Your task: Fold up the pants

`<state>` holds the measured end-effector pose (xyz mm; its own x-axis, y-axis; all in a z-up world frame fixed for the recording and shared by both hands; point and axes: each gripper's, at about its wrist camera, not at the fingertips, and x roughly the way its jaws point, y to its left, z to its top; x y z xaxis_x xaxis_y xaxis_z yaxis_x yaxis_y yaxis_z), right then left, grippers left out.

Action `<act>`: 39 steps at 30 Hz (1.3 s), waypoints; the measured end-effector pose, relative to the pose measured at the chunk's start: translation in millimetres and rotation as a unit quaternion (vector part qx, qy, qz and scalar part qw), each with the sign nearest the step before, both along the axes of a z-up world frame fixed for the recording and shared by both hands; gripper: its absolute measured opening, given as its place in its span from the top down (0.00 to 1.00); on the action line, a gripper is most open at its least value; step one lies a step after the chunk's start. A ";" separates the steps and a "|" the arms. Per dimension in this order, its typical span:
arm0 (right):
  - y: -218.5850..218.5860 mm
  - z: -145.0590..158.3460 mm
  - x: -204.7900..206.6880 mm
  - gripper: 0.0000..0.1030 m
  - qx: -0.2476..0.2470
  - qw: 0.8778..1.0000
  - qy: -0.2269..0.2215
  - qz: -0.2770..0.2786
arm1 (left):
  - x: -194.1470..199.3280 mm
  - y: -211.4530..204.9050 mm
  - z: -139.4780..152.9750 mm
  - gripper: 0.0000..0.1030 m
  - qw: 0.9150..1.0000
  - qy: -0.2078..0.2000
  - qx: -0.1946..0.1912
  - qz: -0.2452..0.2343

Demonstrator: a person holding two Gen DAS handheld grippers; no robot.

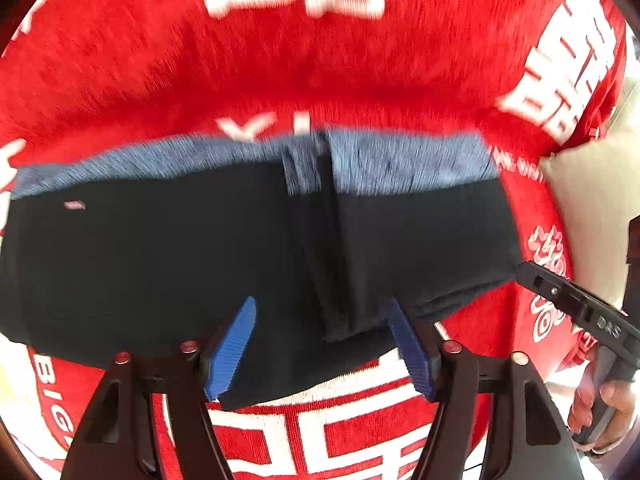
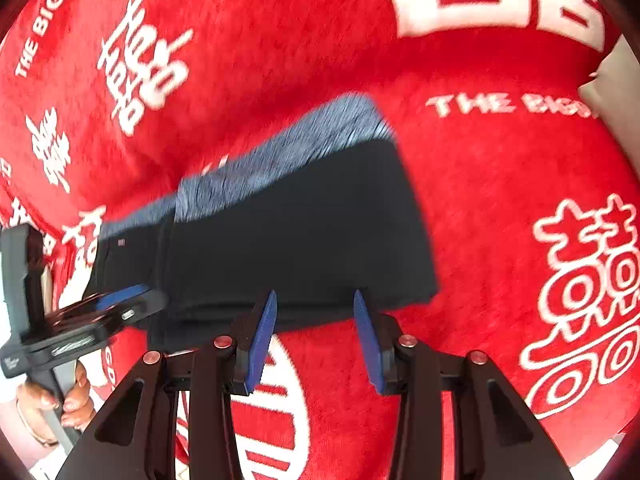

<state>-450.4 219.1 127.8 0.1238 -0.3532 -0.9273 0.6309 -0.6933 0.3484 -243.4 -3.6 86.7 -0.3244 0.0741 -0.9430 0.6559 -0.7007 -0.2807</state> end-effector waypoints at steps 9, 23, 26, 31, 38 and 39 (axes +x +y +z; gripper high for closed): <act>-32.5 -5.7 -74.8 0.83 -0.010 0.999 0.003 -0.040 | -75.5 -7.1 7.4 0.32 0.999 0.035 -0.034 -0.006; -53.1 -58.7 -51.6 0.83 -0.004 0.998 -0.056 -0.006 | -49.6 5.7 -49.6 0.32 0.999 -0.019 -0.027 -0.006; -56.6 -53.0 -47.4 0.83 0.007 0.998 -0.054 0.020 | -39.4 -0.8 -45.8 0.32 0.998 -0.043 -0.029 0.030; -51.6 -46.1 -29.4 0.75 0.016 0.997 -0.055 0.051 | -3.3 -9.9 -39.4 0.32 0.995 -0.046 -0.012 0.092; -56.6 -35.4 -2.2 0.56 0.019 0.995 -0.040 0.093 | 44.8 -1.8 -20.7 0.22 0.989 -0.066 -0.037 0.128; -59.4 -34.7 0.7 0.55 0.022 0.994 -0.038 0.099 | 50.1 3.0 -21.1 0.22 0.988 -0.067 -0.037 0.132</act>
